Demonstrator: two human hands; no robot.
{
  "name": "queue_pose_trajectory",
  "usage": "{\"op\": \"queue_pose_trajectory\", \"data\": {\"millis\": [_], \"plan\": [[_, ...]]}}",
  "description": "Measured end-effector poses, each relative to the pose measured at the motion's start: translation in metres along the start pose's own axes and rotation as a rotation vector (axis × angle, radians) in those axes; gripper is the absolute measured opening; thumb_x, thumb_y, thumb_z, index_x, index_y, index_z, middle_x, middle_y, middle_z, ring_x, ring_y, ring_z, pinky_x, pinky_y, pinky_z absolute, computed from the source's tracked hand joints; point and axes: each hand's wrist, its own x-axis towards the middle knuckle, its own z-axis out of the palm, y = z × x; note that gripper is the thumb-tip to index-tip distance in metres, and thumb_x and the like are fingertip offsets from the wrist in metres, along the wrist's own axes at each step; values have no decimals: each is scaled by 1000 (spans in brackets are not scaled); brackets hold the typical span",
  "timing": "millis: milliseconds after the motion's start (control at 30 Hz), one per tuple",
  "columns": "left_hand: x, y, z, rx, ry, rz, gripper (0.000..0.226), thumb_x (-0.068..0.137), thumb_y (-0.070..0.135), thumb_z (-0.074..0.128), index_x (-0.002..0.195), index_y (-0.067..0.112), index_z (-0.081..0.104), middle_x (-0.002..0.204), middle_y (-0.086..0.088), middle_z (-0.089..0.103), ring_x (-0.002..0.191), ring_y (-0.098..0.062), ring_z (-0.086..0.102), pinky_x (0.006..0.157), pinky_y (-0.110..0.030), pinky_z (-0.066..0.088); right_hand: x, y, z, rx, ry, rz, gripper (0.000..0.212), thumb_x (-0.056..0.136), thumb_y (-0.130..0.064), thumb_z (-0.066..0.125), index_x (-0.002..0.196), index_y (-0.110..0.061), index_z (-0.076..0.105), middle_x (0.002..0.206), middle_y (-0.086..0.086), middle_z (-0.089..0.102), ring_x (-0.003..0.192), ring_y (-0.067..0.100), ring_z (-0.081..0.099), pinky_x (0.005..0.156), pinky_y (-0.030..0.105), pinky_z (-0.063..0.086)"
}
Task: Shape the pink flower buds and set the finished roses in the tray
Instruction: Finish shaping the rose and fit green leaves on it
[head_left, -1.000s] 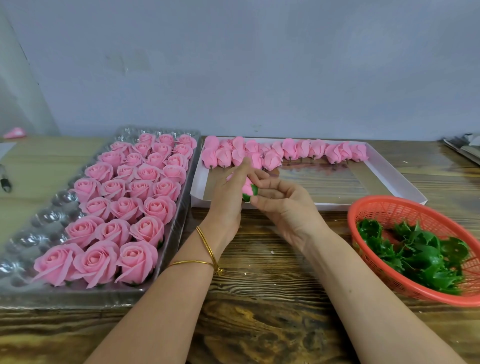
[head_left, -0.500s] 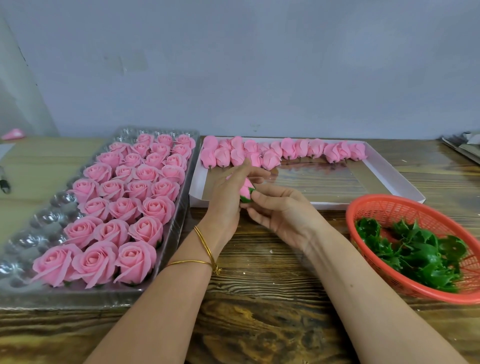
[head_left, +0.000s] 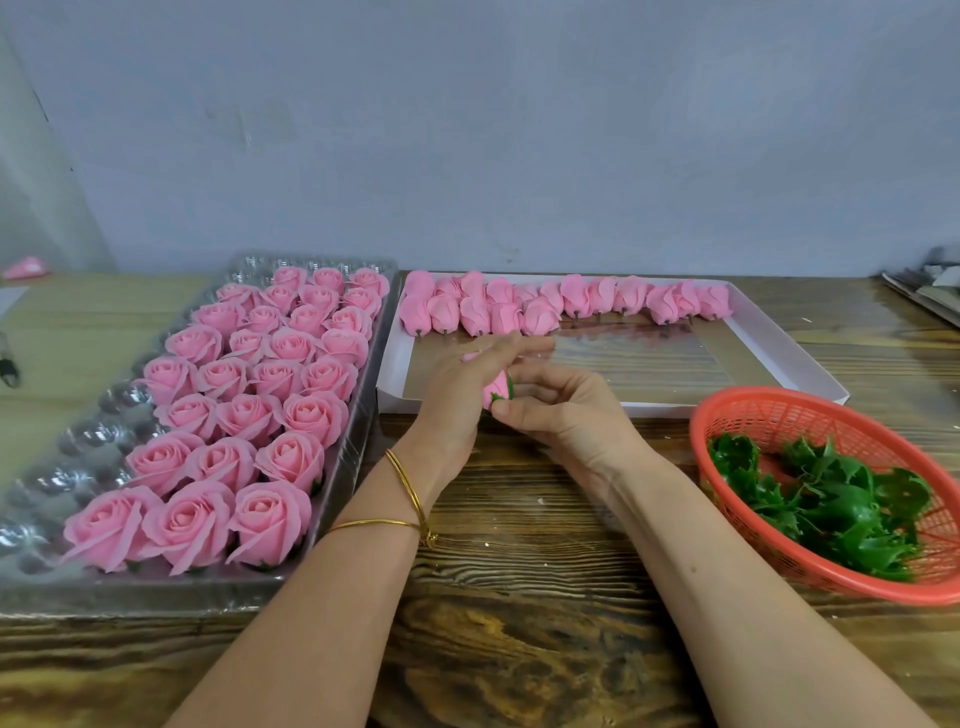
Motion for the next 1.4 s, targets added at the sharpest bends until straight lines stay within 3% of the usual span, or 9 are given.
{"op": "queue_pose_trajectory", "data": {"millis": [133, 300, 467, 667, 867, 1000, 1100, 1233, 1400], "plan": [[0, 0, -1, -3, -25, 7, 26, 96, 24, 55, 89, 19, 79, 101, -6, 74, 100, -22, 68, 78, -31, 55, 0, 0, 0, -73, 2, -23, 35, 74, 17, 68, 109, 10, 67, 102, 26, 68, 92, 29, 63, 98, 40, 49], [0, -2, 0, -4, -90, -15, 26, 97, 21, 53, 91, 16, 78, 107, -6, 73, 108, -23, 66, 97, -42, 49, 0, -1, -3, -93, -28, -23, 36, 74, 16, 70, 109, 8, 68, 91, 16, 72, 79, 17, 66, 86, 29, 54], [0, -3, 0, -49, -146, -17, 25, 96, 17, 51, 93, 11, 76, 103, -12, 73, 92, -20, 70, 75, -26, 56, -1, -3, -2, -78, -70, -31, 38, 70, 17, 72, 99, -7, 75, 84, 6, 73, 82, 17, 65, 86, 29, 53], [0, -3, -1, -63, -148, -13, 27, 97, 16, 50, 91, 9, 75, 96, -10, 74, 86, -19, 70, 71, -25, 56, -1, -2, 1, -92, -60, -72, 38, 68, 16, 75, 92, -14, 76, 83, 5, 71, 84, 22, 61, 87, 33, 52], [2, -5, -1, 3, -127, -10, 23, 93, 25, 57, 96, 11, 76, 106, -11, 73, 102, -24, 68, 84, -30, 55, 0, -1, -1, -151, -43, -90, 35, 71, 13, 76, 95, -12, 76, 71, -6, 69, 64, 3, 59, 70, 19, 51], [4, -6, -3, -1, -74, 29, 21, 77, 27, 70, 97, 24, 77, 101, 0, 74, 107, -20, 66, 93, -36, 52, -1, -3, 0, -148, 24, -91, 34, 71, 12, 76, 103, 1, 73, 77, 6, 72, 73, 15, 66, 78, 27, 56], [5, -9, -3, 47, -25, 80, 42, 64, 28, 83, 103, 23, 71, 102, -3, 72, 110, -26, 64, 96, -48, 51, 0, -4, 0, -129, 122, -110, 36, 70, 13, 76, 104, 4, 72, 97, 22, 73, 93, 31, 70, 91, 40, 56], [4, -13, 4, 103, -5, 40, 73, 51, 36, 85, 111, 1, 63, 110, -22, 68, 107, -37, 64, 97, -55, 49, 3, -2, -2, -171, 203, -157, 35, 67, 18, 74, 98, 3, 73, 89, 16, 75, 84, 23, 71, 82, 36, 58], [2, -15, 3, 78, -57, -3, 36, 74, 12, 80, 105, 1, 68, 105, -18, 72, 105, -30, 67, 97, -47, 51, 5, 2, -3, -266, 213, -196, 51, 63, 15, 81, 98, -13, 55, 82, -1, 72, 77, 11, 70, 69, 26, 57]]}}
